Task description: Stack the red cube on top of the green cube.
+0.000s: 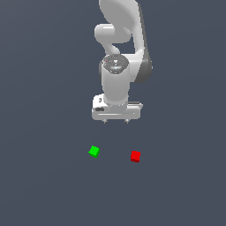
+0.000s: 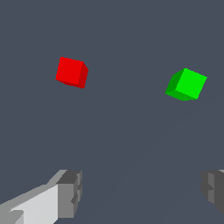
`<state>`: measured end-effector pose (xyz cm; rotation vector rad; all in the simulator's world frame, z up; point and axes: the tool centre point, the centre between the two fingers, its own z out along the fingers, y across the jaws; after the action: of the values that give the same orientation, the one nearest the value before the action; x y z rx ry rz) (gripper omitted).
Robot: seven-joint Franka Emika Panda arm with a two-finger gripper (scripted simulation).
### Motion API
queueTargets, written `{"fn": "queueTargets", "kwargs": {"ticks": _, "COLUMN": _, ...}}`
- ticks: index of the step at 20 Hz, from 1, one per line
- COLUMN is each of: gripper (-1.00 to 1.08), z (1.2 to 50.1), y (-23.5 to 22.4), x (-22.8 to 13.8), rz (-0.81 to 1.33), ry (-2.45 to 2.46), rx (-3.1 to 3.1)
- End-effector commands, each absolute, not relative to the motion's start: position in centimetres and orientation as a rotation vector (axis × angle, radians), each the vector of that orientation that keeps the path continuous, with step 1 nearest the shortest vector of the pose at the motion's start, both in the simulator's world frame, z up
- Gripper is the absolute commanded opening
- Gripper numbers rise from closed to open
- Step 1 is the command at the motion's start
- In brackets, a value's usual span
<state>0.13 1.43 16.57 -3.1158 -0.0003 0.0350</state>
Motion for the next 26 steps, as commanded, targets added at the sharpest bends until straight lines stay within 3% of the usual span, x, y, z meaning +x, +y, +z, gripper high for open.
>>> {"fn": "queueTargets", "kwargs": {"ticks": 1, "gripper": 1.0, "z": 16.6, "y": 1.4, "x": 0.1, "rz": 0.035, "ry": 0.0, "rx": -3.116}}
{"fn": "queueTargets", "kwargs": {"ticks": 12, "gripper": 1.0, "z": 14.8, "y": 3.5, "x": 1.9, "rz": 0.028, "ry": 0.066, "rx": -3.12}}
{"fn": "queueTargets", "kwargs": {"ticks": 26, "gripper": 1.0, "z": 9.5, "y": 9.0, "x": 8.1, "rz": 0.009, "ry": 0.267, "rx": -3.124}}
